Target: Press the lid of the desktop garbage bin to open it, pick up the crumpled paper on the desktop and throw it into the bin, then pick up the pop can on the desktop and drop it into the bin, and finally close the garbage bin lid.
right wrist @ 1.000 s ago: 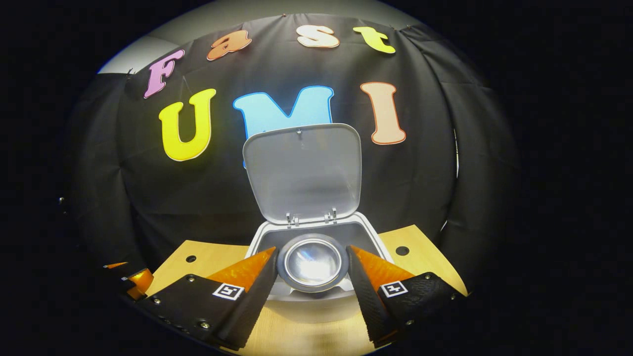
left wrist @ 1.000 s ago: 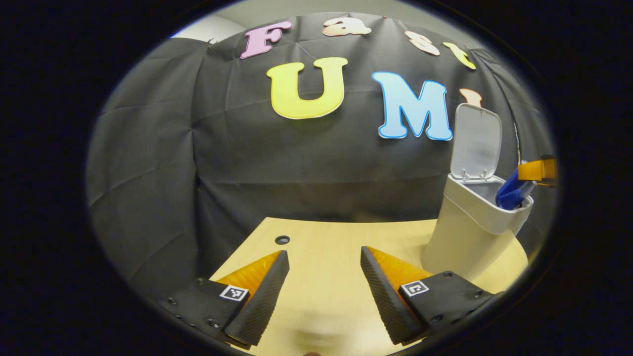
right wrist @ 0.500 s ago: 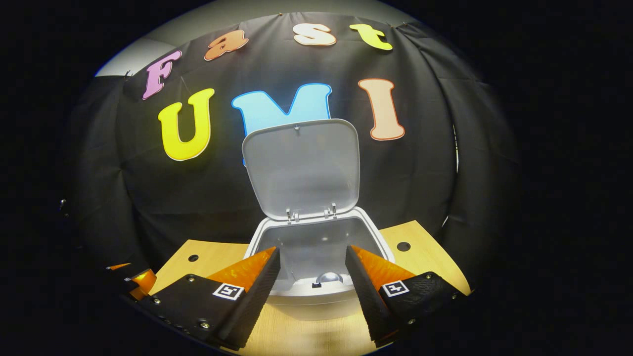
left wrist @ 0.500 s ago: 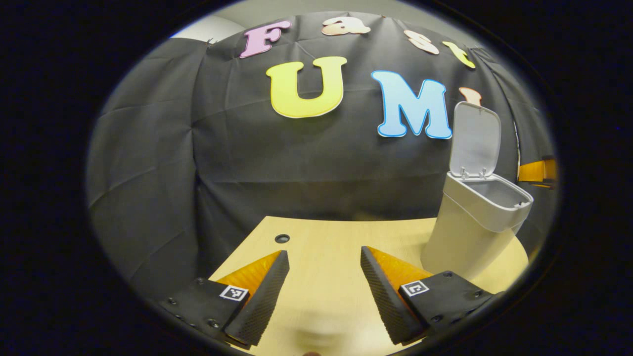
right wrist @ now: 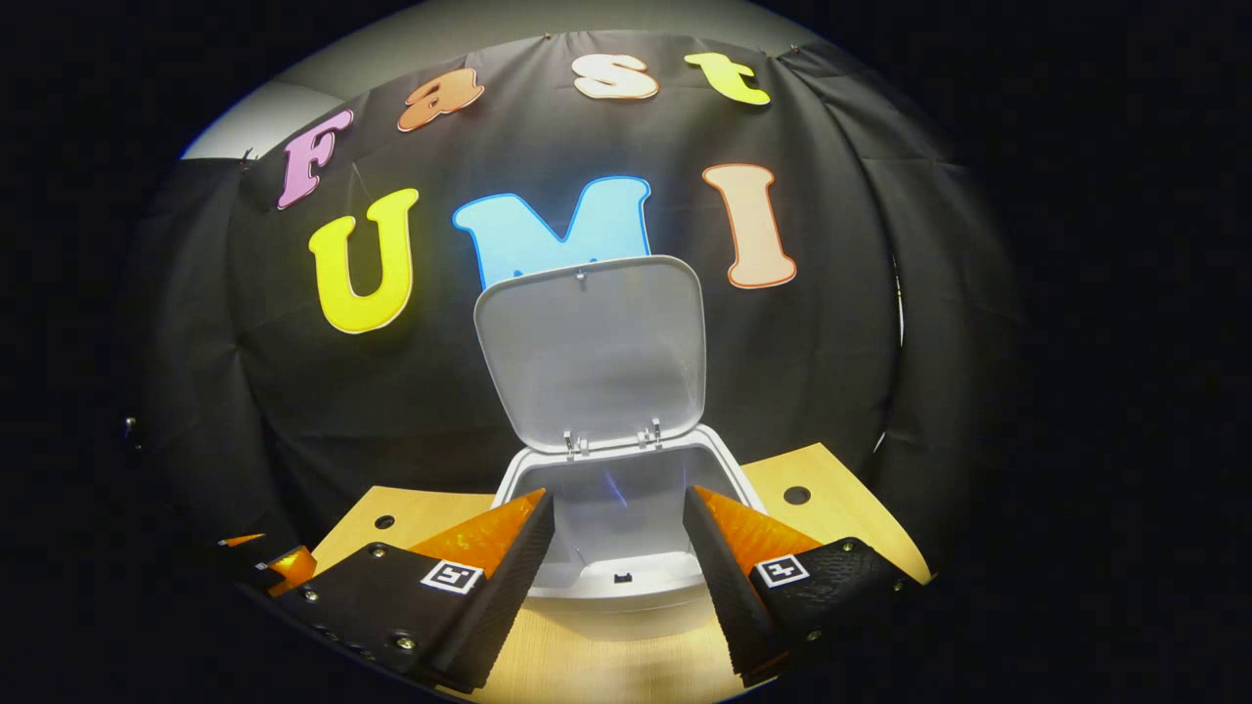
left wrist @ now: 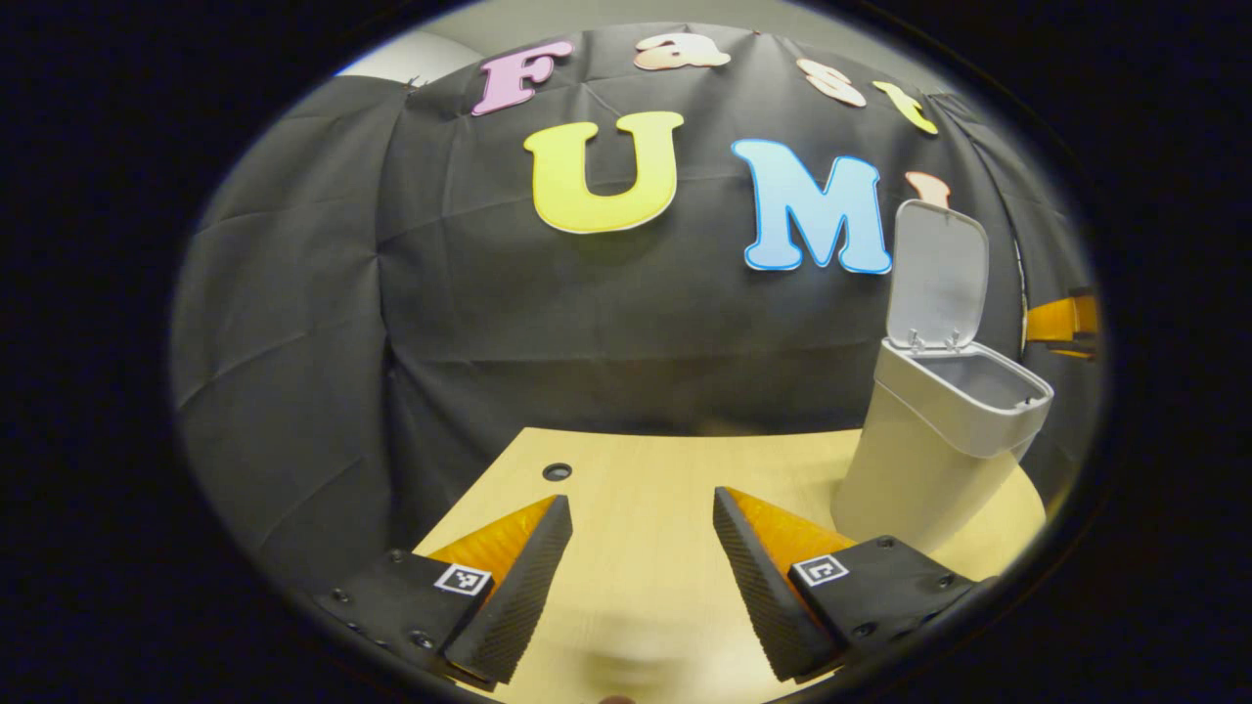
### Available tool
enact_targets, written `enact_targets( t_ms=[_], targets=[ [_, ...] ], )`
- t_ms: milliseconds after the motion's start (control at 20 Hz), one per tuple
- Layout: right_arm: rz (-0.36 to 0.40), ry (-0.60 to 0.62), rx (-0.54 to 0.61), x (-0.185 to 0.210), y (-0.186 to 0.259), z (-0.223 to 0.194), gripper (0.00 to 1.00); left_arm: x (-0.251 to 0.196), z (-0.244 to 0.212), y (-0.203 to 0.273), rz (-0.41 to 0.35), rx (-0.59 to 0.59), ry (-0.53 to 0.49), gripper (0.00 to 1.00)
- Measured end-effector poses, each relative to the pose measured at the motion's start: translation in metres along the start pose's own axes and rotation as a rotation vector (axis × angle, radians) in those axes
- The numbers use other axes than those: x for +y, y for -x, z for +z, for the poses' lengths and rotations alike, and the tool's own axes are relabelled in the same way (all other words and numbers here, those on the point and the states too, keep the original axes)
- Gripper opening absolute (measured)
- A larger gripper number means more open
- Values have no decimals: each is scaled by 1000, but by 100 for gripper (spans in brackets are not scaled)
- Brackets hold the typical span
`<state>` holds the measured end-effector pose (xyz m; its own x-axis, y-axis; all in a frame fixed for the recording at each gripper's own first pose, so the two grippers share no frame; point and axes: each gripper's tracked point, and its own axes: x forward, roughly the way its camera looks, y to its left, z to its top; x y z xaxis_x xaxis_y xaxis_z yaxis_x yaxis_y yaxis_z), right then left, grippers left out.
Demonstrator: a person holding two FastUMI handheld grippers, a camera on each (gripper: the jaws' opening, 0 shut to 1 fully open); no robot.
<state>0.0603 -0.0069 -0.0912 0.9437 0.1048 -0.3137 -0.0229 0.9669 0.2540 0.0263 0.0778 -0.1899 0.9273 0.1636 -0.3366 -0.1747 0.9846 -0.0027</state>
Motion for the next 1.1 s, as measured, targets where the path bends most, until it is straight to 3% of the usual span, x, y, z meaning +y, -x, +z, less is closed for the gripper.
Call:
enact_targets(
  t_ms=[250,300,400,450,500,550,1100],
  targets=[
    [17,34,-50,5,-7,27,86,0,-2,0,-4,5,-3,100],
    [18,36,-64,5,-8,33,86,0,-4,0,-4,8,-3,96],
    [15,38,-90,5,-11,44,86,1,-7,2,-3,13,-5,100],
    [11,42,-105,5,-14,49,86,0,-8,1,-3,16,-6,96],
    [3,46,-120,4,-15,55,86,1,-9,0,-1,19,-7,100],
    [0,47,-133,4,-17,60,86,2,-10,0,0,23,-6,96],
    [9,66,-256,21,-46,122,85,-4,-26,-16,-21,65,0,100]
  ],
)
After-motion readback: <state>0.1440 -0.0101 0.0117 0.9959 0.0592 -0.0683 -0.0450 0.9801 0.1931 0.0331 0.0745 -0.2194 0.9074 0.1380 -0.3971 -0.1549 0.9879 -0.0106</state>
